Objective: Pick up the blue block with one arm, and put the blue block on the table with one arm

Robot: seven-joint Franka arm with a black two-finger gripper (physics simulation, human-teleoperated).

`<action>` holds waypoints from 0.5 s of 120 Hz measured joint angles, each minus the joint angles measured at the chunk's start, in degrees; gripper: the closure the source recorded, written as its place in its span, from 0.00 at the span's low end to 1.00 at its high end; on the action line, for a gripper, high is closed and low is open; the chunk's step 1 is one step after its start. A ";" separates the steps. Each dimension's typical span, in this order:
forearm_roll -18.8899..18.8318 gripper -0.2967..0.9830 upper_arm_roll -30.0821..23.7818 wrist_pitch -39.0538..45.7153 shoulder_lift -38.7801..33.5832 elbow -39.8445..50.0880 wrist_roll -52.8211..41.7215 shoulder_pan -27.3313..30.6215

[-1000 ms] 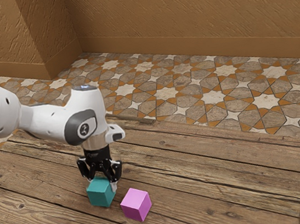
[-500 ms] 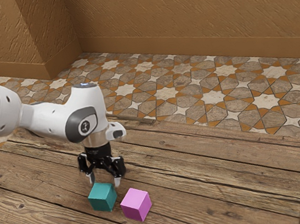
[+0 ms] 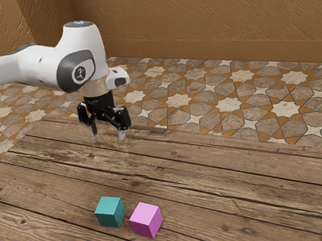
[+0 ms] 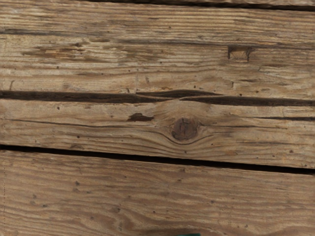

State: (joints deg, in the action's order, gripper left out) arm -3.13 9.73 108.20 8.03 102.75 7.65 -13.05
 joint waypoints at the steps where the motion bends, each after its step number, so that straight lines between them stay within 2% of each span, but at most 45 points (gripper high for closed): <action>1: -0.09 0.23 -0.02 -0.37 -0.01 -0.64 -0.05 -0.01; 22: -1.08 0.23 -0.21 -7.42 -0.16 -9.81 -0.97 -0.22; 34: -3.03 0.23 -0.66 -11.60 -0.17 -14.64 -1.38 -1.13; 60: -5.41 0.23 -0.64 -16.62 -0.57 -16.05 -2.07 -1.76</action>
State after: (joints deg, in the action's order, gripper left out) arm -8.54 9.08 91.58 7.46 86.70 5.58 -14.81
